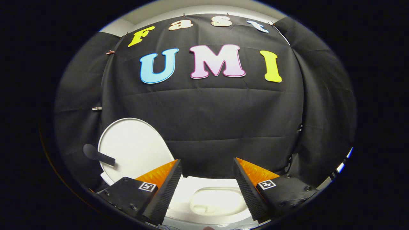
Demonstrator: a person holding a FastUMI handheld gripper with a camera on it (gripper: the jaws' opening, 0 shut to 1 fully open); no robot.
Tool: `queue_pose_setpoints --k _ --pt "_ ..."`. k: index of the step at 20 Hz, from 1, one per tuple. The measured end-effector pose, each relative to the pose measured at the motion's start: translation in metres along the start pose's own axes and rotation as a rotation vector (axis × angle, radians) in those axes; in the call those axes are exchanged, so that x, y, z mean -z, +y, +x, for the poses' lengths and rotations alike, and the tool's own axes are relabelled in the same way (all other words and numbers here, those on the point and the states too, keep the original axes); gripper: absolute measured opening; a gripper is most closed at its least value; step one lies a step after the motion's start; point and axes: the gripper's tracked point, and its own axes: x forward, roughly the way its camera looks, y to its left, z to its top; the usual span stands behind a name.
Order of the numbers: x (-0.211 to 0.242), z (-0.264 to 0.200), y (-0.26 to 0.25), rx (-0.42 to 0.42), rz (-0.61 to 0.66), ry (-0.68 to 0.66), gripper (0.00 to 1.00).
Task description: Open the toilet lid.
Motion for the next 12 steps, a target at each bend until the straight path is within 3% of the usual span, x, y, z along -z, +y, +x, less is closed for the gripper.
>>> queue_pose_setpoints --k 5,12 --pt "0.010 0.013 -0.053 0.042 0.024 -0.032 0.99" --pt "0.026 0.025 -0.080 0.057 0.040 -0.049 0.99"
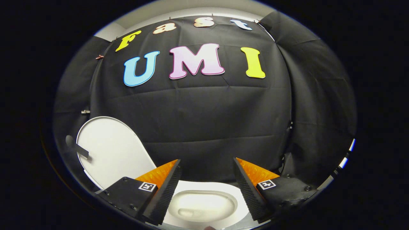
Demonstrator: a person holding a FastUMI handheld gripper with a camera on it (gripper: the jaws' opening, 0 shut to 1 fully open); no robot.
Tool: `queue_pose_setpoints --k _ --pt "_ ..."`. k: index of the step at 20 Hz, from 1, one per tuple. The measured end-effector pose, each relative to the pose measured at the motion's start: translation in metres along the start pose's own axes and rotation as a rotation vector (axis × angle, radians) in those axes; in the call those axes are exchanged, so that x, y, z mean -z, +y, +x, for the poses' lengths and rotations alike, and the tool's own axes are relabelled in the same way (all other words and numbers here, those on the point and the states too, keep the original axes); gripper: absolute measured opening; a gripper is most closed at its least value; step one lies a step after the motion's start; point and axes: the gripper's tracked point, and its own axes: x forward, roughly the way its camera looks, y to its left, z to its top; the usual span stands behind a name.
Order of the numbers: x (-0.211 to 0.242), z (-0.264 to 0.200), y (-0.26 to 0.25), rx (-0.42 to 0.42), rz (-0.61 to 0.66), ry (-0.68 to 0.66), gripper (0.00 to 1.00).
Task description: Open the toilet lid.
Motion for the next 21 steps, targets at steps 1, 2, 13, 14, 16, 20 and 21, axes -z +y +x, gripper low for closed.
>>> queue_pose_setpoints --k 1,2,13,14,16,20,21 --pt "0.001 0.001 -0.002 0.001 0.003 0.000 0.99" --pt "0.001 0.002 -0.005 0.001 0.009 -0.002 0.99" --pt "-0.006 -0.003 -0.012 -0.018 -0.031 -0.093 0.99" --pt "-0.005 -0.002 -0.012 -0.015 -0.037 -0.096 0.99" --pt "-0.006 -0.004 -0.008 -0.023 -0.032 -0.106 0.99" --pt "-0.003 -0.005 -0.004 -0.029 -0.041 -0.106 0.99" --pt "-0.003 -0.007 -0.004 -0.029 -0.039 -0.104 0.99"
